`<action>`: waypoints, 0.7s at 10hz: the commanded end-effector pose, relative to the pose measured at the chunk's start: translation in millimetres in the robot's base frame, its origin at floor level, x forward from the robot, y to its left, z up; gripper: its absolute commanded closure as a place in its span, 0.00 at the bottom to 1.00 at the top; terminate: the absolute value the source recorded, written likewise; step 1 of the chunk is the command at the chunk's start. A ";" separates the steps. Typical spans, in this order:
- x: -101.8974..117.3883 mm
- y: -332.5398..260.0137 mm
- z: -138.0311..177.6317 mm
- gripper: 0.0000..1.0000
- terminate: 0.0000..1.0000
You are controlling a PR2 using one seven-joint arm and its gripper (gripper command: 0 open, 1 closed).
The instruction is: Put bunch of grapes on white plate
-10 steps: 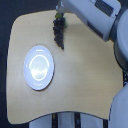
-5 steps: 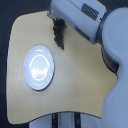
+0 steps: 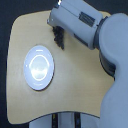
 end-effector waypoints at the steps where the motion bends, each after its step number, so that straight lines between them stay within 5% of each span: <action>1: -9.6 8.6 -26.7 0.00 0.00; 7: -14.1 8.8 -23.1 0.00 0.00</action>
